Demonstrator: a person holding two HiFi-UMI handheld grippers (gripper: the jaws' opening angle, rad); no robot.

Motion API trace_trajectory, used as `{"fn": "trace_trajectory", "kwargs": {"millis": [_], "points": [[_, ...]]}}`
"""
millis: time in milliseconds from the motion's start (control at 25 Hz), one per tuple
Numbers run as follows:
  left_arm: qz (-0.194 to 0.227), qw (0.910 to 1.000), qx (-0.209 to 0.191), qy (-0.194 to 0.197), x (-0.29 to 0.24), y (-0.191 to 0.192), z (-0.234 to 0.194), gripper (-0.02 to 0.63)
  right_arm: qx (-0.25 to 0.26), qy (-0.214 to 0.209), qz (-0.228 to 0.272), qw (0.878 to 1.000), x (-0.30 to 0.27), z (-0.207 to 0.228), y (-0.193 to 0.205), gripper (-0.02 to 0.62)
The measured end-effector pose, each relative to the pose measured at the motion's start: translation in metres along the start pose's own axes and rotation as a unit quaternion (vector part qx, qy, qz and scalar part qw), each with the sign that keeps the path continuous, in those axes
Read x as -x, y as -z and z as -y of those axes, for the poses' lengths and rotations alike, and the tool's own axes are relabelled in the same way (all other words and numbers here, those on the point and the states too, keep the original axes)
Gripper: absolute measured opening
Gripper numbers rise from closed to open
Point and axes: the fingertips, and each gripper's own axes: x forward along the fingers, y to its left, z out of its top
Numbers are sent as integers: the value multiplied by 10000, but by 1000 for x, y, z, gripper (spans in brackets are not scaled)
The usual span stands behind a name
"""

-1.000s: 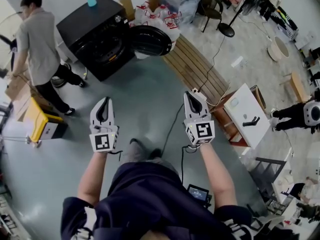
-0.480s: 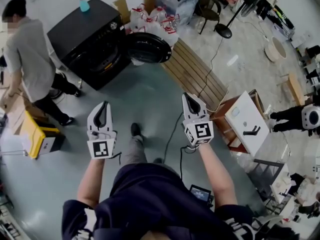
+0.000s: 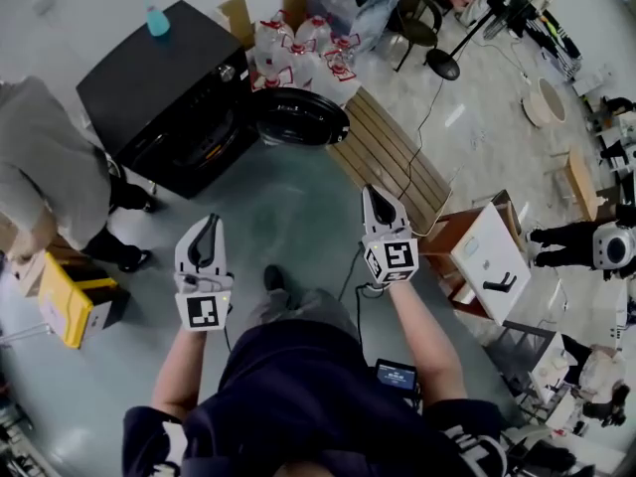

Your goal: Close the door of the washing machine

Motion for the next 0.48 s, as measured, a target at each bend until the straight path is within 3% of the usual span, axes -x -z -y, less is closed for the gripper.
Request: {"fn": "trace_trajectory", "kwargs": {"millis": [480], "points": [[-324, 9979, 120, -555, -95, 36, -29, 34, 136, -175, -468, 9987, -114, 78, 44, 20]]}}
